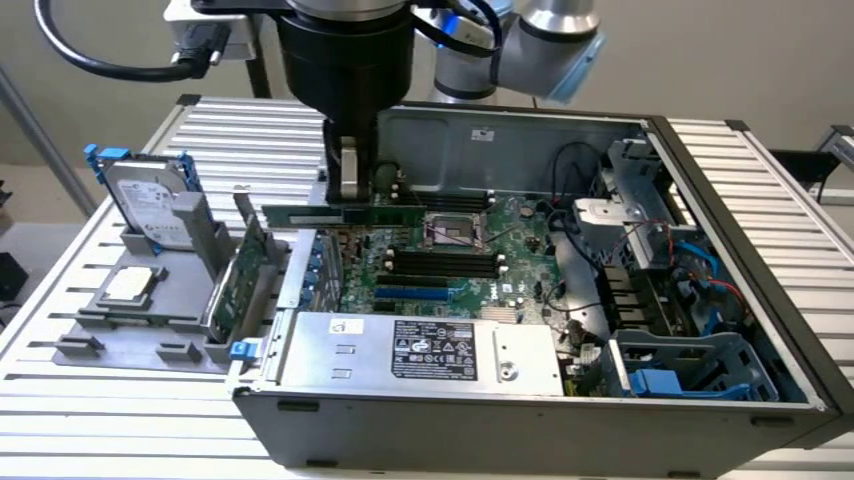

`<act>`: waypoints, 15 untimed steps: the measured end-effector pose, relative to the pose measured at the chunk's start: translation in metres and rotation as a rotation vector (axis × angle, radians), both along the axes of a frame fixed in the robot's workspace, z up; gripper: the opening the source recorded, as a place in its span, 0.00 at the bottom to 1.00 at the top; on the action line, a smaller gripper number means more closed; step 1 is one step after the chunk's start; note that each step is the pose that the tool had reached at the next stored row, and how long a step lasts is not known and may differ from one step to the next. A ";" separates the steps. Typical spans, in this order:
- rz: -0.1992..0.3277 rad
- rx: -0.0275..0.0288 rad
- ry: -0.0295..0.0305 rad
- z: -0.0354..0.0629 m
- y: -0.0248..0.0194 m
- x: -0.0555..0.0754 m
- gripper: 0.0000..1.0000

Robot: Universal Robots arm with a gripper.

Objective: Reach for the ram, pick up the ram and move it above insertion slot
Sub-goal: 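Pick up the ram and move it above insertion slot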

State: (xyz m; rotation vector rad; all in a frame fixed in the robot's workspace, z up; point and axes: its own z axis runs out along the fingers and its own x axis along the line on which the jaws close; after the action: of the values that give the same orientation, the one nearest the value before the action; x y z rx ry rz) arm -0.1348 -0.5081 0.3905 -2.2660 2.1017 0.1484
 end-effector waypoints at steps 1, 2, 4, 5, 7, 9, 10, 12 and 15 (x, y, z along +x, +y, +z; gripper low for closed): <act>0.000 0.0000 0.0003 0.0000 0.0000 0.005 0.13; 0.001 0.0000 0.0006 0.0000 0.0000 0.009 0.13; 0.001 -0.0001 0.0013 0.0000 0.0000 0.018 0.13; 0.002 0.0000 0.0015 0.0000 0.0000 0.023 0.13; 0.002 0.0000 0.0021 0.0000 0.0000 0.032 0.13; 0.002 0.0000 0.0024 0.0000 0.0000 0.041 0.13; 0.002 0.0000 0.0025 -0.0001 0.0000 0.045 0.13; 0.002 0.0000 0.0026 -0.0003 0.0006 0.054 0.13; 0.002 -0.0001 0.0026 -0.0008 0.0056 0.065 0.13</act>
State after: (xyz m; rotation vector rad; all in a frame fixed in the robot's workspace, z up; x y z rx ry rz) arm -0.0695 -0.5025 0.3897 -2.2693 2.1007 0.1515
